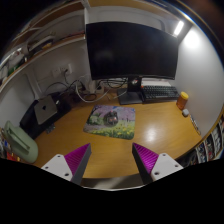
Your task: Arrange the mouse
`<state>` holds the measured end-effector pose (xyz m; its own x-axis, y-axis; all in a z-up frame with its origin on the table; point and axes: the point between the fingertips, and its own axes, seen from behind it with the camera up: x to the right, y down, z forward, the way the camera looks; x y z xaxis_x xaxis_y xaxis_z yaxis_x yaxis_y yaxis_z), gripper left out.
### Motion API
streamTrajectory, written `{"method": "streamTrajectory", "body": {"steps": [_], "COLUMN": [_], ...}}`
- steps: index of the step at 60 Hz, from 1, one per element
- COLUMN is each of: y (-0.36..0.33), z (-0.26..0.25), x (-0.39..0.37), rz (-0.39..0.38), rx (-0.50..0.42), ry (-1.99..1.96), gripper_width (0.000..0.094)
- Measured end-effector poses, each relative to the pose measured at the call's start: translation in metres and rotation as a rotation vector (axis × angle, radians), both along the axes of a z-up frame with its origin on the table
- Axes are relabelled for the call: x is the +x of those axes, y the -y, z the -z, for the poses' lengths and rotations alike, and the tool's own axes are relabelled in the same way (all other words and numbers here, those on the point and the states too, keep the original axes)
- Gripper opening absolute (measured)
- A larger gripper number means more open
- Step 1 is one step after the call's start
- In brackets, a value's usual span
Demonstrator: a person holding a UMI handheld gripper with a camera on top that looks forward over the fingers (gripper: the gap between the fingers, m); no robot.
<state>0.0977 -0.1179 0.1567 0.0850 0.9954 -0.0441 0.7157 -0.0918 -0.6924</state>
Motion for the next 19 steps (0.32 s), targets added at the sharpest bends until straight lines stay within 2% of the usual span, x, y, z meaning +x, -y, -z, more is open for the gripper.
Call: {"method": "streamTrajectory", "body": {"steps": [12, 19], "y": [-0.002, -0.014], "z": [-0.003, -0.005], "x": [0.023, 0.026], "rz": [-0.019, -0.022], "rx": [0.004, 0.041], "ry": [0.000, -0.007], "gripper_width": [0.0854, 0.0850]}}
